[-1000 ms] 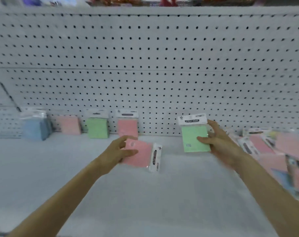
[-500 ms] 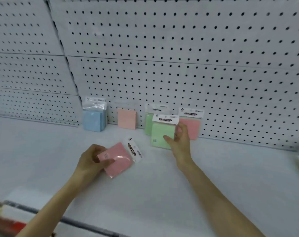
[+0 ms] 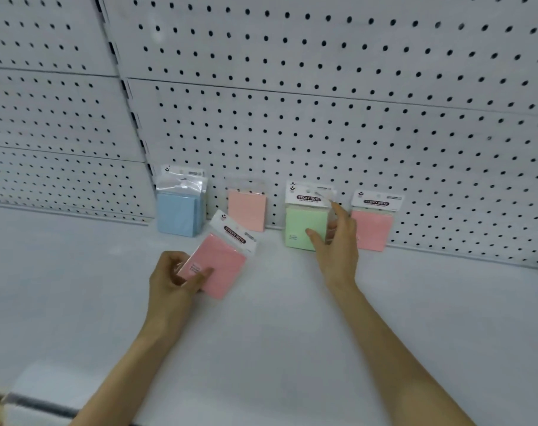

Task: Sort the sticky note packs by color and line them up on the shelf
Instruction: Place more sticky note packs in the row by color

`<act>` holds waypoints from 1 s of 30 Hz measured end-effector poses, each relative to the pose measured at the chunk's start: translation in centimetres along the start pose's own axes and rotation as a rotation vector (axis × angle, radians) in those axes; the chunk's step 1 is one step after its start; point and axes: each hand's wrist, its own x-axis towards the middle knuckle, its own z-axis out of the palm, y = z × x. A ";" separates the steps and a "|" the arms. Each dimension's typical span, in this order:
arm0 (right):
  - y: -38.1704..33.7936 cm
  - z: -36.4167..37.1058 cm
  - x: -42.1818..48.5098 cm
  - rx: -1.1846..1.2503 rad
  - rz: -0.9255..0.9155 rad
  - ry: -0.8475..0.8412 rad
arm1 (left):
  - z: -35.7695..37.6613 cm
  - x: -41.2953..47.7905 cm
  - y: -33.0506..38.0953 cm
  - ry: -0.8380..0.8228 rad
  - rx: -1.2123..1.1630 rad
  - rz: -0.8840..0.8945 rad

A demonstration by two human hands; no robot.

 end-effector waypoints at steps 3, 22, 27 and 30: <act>0.2 0.0 0.0 -0.065 0.021 0.028 | 0.2 0.4 -0.1 0.004 -0.042 0.001; -2.6 -1.5 -2.8 0.494 0.148 -0.279 | 5.9 0.2 -0.3 -0.187 -0.313 -0.126; -0.7 -4.7 -2.5 0.568 0.279 -0.346 | 11.0 0.0 0.0 -0.291 -0.318 -0.129; 0.6 -6.5 -2.3 0.547 0.299 -0.311 | 13.1 -0.1 0.1 -0.389 -0.281 -0.076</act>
